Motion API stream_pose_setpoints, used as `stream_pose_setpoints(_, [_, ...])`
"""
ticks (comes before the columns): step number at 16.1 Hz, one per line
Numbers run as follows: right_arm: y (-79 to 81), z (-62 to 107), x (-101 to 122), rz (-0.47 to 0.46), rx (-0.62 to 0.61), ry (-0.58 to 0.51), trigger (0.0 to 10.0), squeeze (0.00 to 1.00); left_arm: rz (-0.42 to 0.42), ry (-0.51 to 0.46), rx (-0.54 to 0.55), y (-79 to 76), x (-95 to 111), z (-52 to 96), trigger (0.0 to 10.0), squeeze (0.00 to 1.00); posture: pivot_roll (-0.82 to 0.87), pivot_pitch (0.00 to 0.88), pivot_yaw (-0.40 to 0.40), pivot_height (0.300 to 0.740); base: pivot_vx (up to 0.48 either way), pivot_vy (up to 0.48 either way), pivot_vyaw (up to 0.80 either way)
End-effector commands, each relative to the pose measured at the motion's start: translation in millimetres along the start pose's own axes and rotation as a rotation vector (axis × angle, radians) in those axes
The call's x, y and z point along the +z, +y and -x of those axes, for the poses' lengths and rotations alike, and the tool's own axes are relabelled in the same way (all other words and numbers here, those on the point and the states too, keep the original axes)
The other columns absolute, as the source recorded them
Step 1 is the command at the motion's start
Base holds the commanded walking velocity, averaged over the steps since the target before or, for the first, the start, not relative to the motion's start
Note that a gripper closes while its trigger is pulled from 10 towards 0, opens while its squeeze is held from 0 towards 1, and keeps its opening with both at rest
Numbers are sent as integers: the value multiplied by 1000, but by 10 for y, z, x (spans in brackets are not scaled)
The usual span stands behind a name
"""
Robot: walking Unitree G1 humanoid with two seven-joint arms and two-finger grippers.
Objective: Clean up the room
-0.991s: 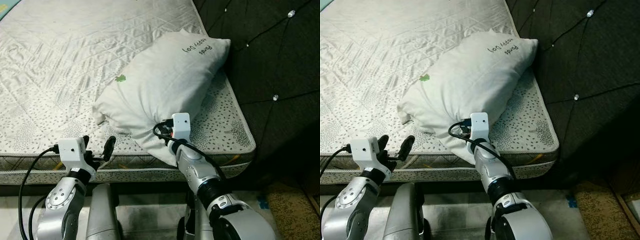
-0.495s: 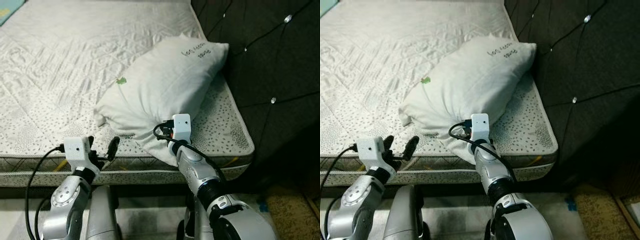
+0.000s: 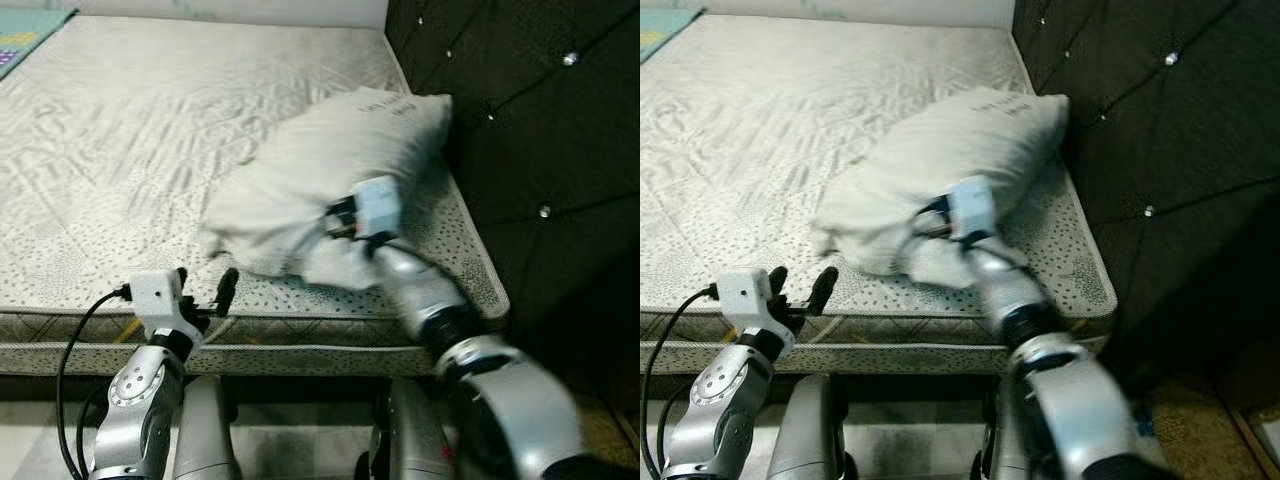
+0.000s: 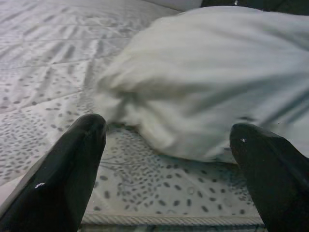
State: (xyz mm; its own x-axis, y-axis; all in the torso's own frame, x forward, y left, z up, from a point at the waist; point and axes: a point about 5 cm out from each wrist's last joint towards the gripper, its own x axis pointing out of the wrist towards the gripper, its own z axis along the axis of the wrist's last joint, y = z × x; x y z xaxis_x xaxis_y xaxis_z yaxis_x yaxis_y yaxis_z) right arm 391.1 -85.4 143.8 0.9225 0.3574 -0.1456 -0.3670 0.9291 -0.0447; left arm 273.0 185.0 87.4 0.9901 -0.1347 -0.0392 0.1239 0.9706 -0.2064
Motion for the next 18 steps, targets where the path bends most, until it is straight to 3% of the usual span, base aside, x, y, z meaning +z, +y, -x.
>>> stream_pose_setpoints(1, [-237,-14,353,58,-52,-99,0,0,-17,-9,6,-17,10,-33,10000,0,-5,2,-53,551,0,0,0])
stream_pose_setpoints(2, [-379,0,458,107,-66,-93,0,0,-23,-12,14,-12,9,-47,10000,0,-3,0,-56,551,0,0,0])
stream_pose_setpoints(7, [-708,69,711,229,-150,-92,0,0,-48,-28,54,54,31,-33,10000,0,14,0,-66,551,0,0,0])
stream_pose_setpoints(10, [-1152,280,668,303,-264,-45,0,0,-62,-32,80,104,29,-6,10000,0,17,0,-70,551,0,0,0])
stream_pose_setpoints(11, [-1395,435,563,312,-319,1,0,0,-63,-26,89,128,8,3,10000,0,9,0,-66,551,0,0,0])
stream_pose_setpoints(13, [-1517,534,495,338,-328,25,0,0,-63,-20,86,123,-2,-11,10000,0,-8,3,-53,551,0,0,0])
stream_pose_setpoints(14, [-1557,605,379,345,-263,47,0,0,-65,-14,66,83,-7,-62,10000,0,-22,6,-40,551,0,0,0])
stream_pose_setpoints(16, [-1549,623,319,392,-234,63,0,0,-65,-16,57,64,-1,-81,10000,0,-22,6,-40,551,0,0,0])
stream_pose_setpoints(18, [-1542,670,161,378,-237,63,0,0,-64,-20,55,55,2,-75,10000,0,-28,13,-36,551,0,0,0])
